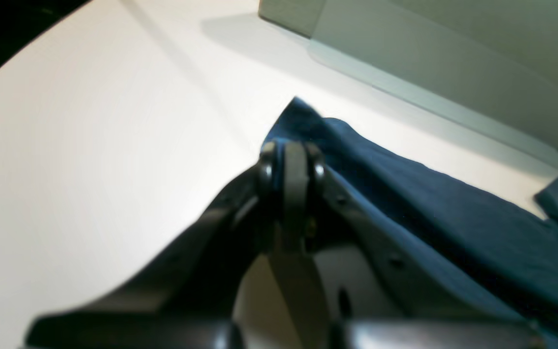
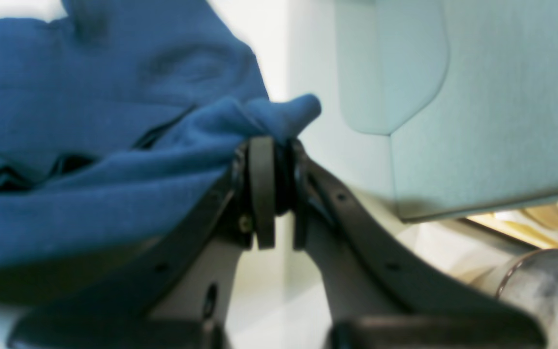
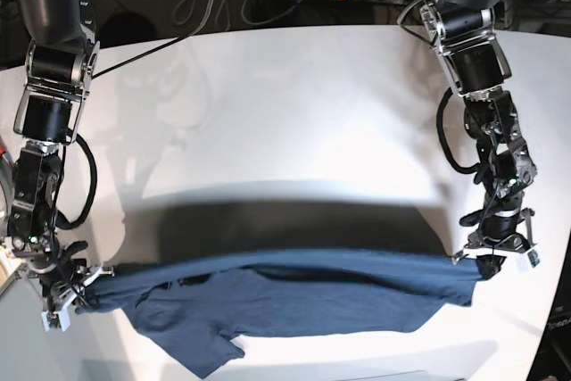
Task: Fold the T-shirt properly
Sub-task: 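Drag the held edge with both grippers back toward the robot, then lay the edge down and open both grippers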
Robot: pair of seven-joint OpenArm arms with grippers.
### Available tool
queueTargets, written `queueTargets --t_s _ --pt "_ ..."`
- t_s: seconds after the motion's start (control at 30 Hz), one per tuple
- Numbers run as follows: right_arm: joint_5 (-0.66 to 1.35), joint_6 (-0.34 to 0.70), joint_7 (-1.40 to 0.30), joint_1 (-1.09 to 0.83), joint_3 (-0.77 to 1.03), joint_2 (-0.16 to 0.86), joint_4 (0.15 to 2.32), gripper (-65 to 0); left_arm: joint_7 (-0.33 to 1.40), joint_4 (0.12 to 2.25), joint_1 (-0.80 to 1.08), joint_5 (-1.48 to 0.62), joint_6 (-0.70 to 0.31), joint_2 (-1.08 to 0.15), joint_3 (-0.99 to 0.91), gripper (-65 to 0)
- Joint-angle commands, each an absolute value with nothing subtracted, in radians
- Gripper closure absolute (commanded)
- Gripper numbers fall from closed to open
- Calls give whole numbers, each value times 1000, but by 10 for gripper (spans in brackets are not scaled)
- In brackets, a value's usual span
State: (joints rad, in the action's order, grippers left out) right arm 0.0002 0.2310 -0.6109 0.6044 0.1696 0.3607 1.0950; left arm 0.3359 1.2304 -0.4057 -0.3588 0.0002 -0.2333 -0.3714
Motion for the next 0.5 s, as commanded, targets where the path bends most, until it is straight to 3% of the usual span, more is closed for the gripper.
queueTargets --t_s 0.0,0.47 --pt "-2 231 -587 636 176 377 1112 -1 329 1237 -446 -360 1 -248 -374 0" --pt "-1 231 -607 550 185 381 1130 -1 387 1241 -389 -361 1 -251 -380 0"
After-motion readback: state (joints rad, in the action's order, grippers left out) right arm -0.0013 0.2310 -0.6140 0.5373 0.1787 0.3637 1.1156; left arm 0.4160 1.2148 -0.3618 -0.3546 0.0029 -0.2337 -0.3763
